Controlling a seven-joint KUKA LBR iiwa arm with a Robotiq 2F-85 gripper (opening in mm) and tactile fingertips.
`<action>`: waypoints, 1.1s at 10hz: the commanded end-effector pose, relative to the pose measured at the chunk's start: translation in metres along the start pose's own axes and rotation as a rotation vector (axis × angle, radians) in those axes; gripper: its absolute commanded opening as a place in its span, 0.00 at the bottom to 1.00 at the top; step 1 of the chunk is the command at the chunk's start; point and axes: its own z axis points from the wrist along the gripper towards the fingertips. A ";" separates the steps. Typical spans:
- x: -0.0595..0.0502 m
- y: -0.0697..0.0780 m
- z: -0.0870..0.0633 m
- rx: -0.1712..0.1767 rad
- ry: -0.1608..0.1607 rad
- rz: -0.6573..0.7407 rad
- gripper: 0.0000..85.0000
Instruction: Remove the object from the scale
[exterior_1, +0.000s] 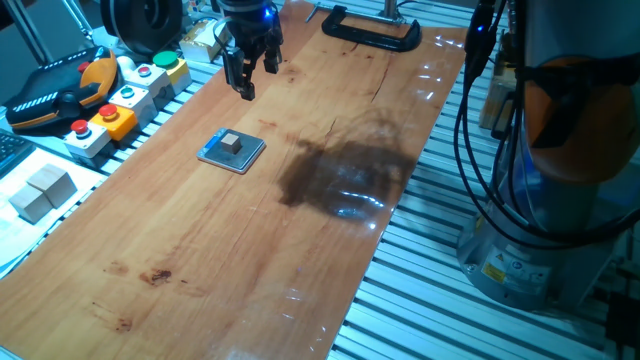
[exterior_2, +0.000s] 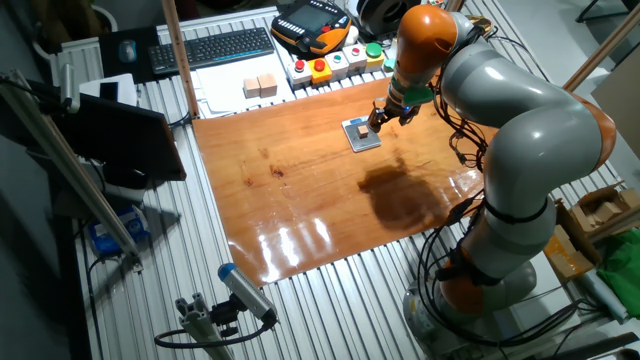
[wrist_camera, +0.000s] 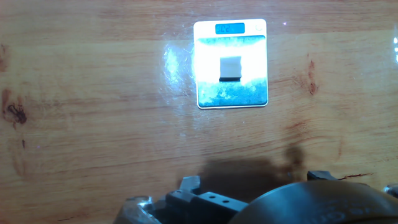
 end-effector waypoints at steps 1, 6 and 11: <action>0.000 0.000 0.000 0.017 -0.016 -0.005 0.01; -0.001 -0.001 0.000 0.011 -0.012 -0.001 0.01; -0.007 -0.001 0.006 0.000 -0.012 0.005 0.01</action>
